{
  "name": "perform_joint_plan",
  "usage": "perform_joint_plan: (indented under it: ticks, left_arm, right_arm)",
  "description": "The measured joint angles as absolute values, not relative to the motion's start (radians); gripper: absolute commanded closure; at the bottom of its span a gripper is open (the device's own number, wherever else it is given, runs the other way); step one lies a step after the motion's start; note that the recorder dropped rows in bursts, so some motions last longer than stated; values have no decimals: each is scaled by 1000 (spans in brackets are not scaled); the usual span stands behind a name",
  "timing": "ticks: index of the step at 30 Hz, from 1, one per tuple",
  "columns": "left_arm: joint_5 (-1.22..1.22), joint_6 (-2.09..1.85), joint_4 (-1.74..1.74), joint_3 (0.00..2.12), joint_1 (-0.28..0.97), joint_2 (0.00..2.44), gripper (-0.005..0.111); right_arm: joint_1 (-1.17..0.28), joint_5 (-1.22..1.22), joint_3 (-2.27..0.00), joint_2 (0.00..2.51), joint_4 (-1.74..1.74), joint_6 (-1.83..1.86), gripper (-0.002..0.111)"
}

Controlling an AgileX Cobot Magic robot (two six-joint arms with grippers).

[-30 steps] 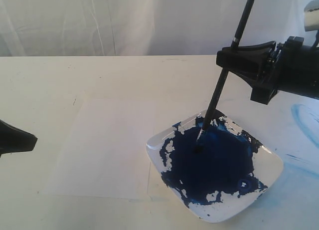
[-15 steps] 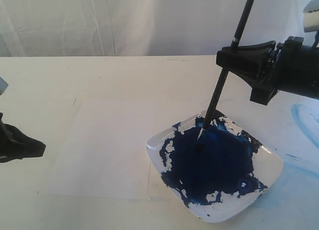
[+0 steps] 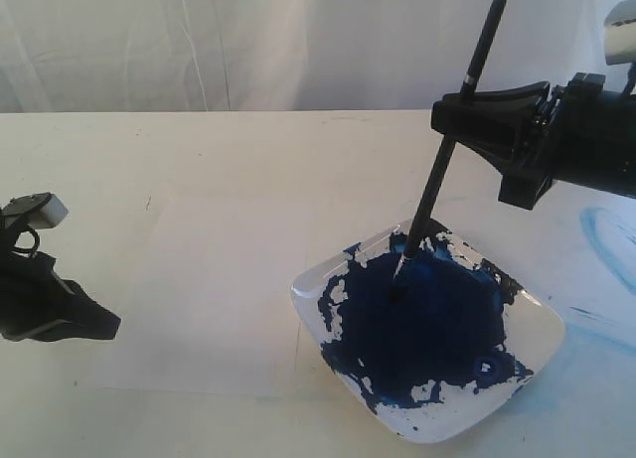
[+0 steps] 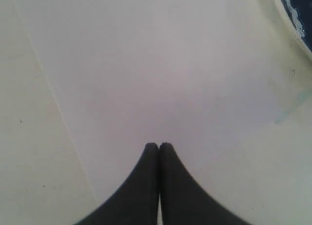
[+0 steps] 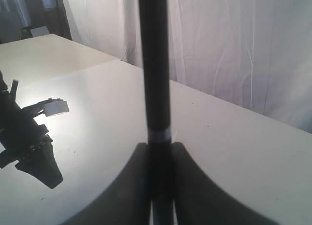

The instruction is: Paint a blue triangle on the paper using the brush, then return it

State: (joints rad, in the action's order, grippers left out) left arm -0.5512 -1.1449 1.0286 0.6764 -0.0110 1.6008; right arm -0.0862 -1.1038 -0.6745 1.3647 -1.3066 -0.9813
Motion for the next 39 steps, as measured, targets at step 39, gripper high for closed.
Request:
perform_joint_plan:
  ticks: [39]
  left_arm:
    - [-499,-1205,1053,676,-11,1737,107]
  right_arm:
    - [-86,-1052,-674,1445,-1311,-981,108]
